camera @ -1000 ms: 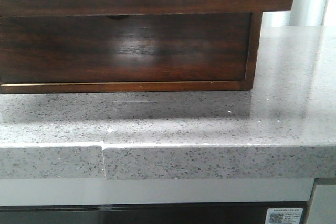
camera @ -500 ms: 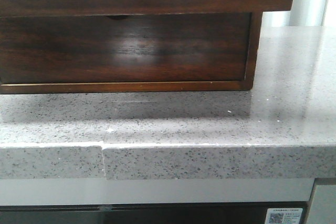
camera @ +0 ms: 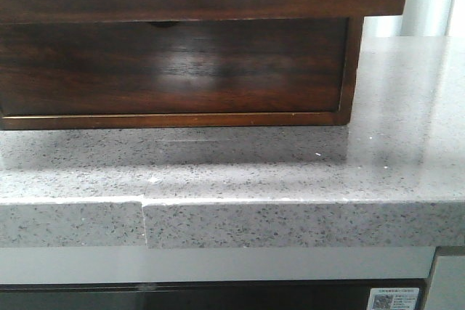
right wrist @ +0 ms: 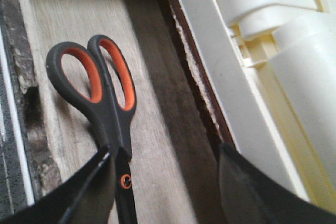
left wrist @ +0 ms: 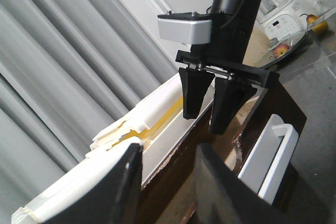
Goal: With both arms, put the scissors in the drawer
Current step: 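Lower the scissors into the drawer and open the right gripper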
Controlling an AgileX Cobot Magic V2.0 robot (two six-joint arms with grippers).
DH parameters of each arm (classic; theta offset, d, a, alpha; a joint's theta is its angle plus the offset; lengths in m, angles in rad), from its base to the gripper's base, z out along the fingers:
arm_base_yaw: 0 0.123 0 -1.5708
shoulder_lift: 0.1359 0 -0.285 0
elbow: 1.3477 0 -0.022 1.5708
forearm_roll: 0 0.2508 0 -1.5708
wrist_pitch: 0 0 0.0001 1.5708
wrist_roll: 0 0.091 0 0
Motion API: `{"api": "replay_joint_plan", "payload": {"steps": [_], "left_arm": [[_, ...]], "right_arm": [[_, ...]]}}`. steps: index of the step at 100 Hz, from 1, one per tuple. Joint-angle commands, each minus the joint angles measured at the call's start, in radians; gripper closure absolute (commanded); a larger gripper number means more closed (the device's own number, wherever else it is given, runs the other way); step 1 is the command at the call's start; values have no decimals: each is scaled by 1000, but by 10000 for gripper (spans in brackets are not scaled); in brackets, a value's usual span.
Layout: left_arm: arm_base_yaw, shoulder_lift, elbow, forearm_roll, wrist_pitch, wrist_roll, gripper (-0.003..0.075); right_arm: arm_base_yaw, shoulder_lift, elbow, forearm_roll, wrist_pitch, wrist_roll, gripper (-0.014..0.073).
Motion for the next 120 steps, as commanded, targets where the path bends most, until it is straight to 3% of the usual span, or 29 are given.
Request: {"api": "replay_joint_plan", "payload": {"steps": [1,11,22,36,73,84,120], "left_arm": [[-7,9,-33,-33,-42,-13,512],[-7,0,-33,-57,-42,-13,596],[-7,-27,-33,-109,-42,-13,740],[-7,-69,-33,-191,-42,-13,742],[-7,-127,-31,-402,40,-13,742],[-7,-127,-17,-469,40,-13,742],[-7,-127,122,-507,35,-13,742]], "right_arm": [[-1,-68,-30,-8,-35,19,273],[-1,-113,-30,-8,8,25,403],[-1,-175,-30,-8,84,25,540],[-1,-243,-30,-6,178,53,648],[-1,-422,9,-2,285,288,650],[-1,-491,65,17,283,298,650],[-1,-767,363,57,71,298,650]]}}
